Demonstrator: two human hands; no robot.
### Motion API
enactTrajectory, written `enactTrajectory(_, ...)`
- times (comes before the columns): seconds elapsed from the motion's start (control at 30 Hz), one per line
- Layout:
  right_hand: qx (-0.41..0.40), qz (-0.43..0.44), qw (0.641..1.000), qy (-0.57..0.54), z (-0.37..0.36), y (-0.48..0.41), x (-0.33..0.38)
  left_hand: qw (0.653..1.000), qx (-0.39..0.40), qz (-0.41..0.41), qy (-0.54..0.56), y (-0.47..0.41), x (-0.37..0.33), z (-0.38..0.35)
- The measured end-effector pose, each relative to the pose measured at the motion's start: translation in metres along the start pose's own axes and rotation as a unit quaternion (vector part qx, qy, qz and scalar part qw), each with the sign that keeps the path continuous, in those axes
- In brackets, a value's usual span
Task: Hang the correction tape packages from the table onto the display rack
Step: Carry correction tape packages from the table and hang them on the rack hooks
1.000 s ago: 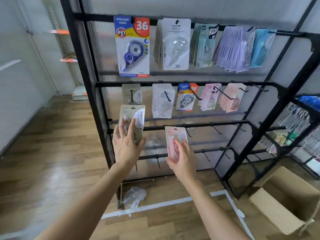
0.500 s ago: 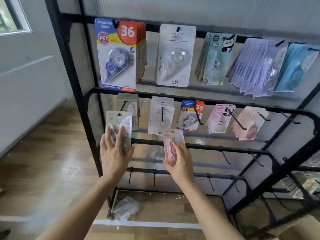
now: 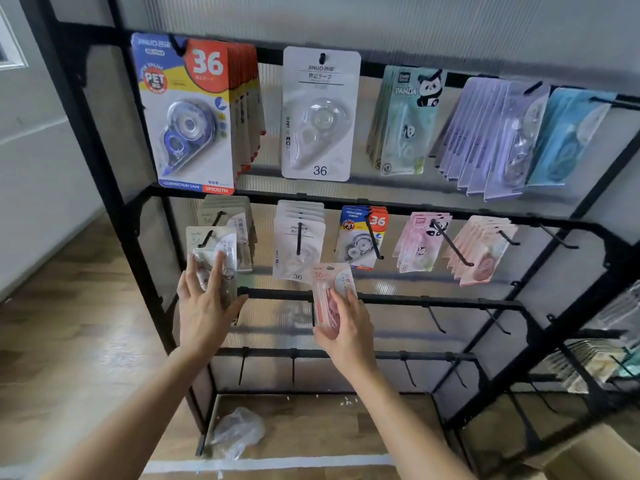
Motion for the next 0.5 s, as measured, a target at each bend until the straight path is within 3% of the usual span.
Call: enactTrajectory(0.5, -0.070, -0.068, 0.995, 0.022, 0.000, 0.000, 0.006, 0.992, 0.121, -0.028, -0.029, -0.081, 0.010, -0.031)
Point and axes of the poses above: each hand's wrist, its own y-axis away from the middle knuckle, its own z-axis out of the back of the hand, x = y × z, the point moved 8 cm from there along -y, towards the middle knuckle, and after that the axes turned 1 degree about -y, right-handed, at the moved point
